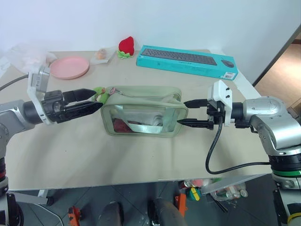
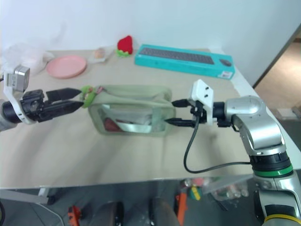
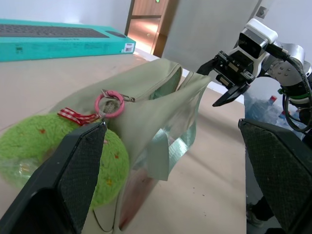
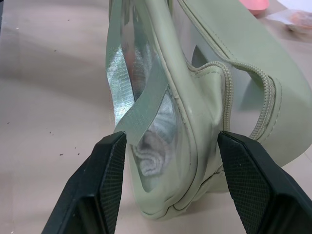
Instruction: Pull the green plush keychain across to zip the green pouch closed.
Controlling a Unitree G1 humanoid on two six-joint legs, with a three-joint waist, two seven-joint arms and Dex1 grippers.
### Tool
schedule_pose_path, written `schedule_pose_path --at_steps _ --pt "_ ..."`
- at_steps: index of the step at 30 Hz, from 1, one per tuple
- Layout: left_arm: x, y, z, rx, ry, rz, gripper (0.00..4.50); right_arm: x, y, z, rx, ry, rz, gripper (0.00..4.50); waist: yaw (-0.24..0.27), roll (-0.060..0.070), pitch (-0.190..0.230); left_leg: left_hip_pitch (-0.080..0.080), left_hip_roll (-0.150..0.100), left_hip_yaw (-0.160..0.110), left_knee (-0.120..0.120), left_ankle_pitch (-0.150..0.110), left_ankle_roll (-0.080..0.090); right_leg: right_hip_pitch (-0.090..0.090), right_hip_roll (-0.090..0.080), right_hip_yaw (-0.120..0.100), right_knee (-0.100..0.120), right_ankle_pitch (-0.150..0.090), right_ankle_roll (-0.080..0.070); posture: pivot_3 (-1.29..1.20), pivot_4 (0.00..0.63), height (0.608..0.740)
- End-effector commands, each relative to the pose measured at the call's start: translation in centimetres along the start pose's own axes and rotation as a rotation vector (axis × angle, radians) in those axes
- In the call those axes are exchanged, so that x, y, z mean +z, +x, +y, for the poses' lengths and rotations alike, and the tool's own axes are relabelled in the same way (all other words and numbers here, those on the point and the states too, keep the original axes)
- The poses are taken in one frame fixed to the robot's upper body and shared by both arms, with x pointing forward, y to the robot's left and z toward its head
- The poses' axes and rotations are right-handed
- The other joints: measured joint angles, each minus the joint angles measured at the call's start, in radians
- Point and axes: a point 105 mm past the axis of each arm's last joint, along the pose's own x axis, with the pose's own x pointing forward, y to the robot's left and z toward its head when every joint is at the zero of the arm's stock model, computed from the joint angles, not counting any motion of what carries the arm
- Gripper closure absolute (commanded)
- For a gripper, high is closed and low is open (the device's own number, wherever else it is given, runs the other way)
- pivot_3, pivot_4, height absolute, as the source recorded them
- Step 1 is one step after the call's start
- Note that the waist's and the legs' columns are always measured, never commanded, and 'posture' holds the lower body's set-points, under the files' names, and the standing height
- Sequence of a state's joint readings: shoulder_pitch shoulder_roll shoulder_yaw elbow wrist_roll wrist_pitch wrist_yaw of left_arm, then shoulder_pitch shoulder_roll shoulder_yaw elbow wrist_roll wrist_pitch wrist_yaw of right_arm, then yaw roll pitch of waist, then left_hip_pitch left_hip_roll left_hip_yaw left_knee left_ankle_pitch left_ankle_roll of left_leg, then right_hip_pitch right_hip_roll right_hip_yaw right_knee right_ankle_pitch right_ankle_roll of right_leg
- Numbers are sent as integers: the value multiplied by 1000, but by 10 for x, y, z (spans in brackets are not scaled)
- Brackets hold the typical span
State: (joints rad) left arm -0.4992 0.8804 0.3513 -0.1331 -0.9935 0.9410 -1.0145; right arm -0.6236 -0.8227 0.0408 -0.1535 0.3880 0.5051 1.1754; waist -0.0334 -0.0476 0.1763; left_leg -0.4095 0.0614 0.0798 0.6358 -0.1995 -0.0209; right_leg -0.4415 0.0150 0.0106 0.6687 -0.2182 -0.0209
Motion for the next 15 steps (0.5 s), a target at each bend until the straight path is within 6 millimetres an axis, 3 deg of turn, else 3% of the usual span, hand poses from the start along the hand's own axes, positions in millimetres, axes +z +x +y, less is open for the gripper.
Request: schedule_pose_path --at_steps 1,9,12,15 --pt "10 3 -11 -41 41 -14 0 8 0 4 11 -29 -22 1710 0 0 0 0 0 0 0 0 0 0 0 0 0 0 0 0 150 740" --pt "14 1 -4 -7 29 -60 0 11 -1 5 14 -21 -43 4421 0 0 0 0 0 0 0 0 0 0 0 0 0 0 0 0 150 740" --pt "16 -10 18 106 -9 -105 0 12 1 3 3 -29 -40 4469 0 0 0 0 0 0 0 0 0 0 0 0 0 0 0 0 150 740" --pt "5 -23 38 208 -35 -81 0 11 3 0 -17 -33 -28 4469 -1 0 0 1 -1 0 0 0 0 0 1 0 0 0 0 0 150 740"
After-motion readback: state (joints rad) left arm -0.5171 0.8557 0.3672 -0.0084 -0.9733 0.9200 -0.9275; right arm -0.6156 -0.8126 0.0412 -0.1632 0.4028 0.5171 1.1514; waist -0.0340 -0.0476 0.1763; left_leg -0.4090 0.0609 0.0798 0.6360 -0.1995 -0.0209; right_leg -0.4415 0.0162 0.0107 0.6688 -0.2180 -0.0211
